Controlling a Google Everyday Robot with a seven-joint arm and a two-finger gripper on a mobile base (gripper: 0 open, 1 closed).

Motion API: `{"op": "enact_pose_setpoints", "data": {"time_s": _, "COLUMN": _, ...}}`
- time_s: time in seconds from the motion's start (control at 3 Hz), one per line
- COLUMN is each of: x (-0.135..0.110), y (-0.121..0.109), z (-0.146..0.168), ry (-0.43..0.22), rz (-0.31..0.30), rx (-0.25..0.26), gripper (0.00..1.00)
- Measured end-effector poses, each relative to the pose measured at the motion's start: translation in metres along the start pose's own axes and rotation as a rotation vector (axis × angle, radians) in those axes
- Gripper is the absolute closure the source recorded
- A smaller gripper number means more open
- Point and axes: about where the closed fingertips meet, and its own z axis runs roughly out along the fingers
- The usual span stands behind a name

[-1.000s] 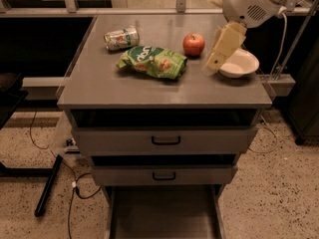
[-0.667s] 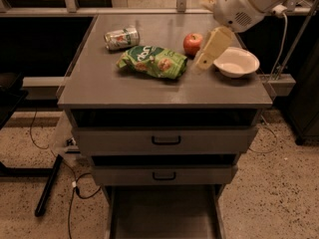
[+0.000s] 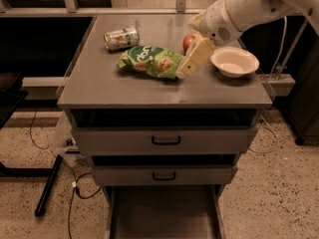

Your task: Place green rice chip bag into bottom drawer

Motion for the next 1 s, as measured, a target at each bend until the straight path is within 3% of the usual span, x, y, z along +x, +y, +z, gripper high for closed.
{"op": "enact_pose_setpoints", "data": {"time_s": 0.33, "x": 0.011, "y": -0.006, "z": 0.019, "ry": -0.041, "rz": 0.054, "rx": -0.015, "gripper": 0.0}}
{"op": "enact_pose_setpoints", "data": {"time_s": 1.0, "x": 0.025, "y": -0.019, "z": 0.046, "ry": -0.053, "rz": 0.082, "rx": 0.057, "gripper": 0.0}}
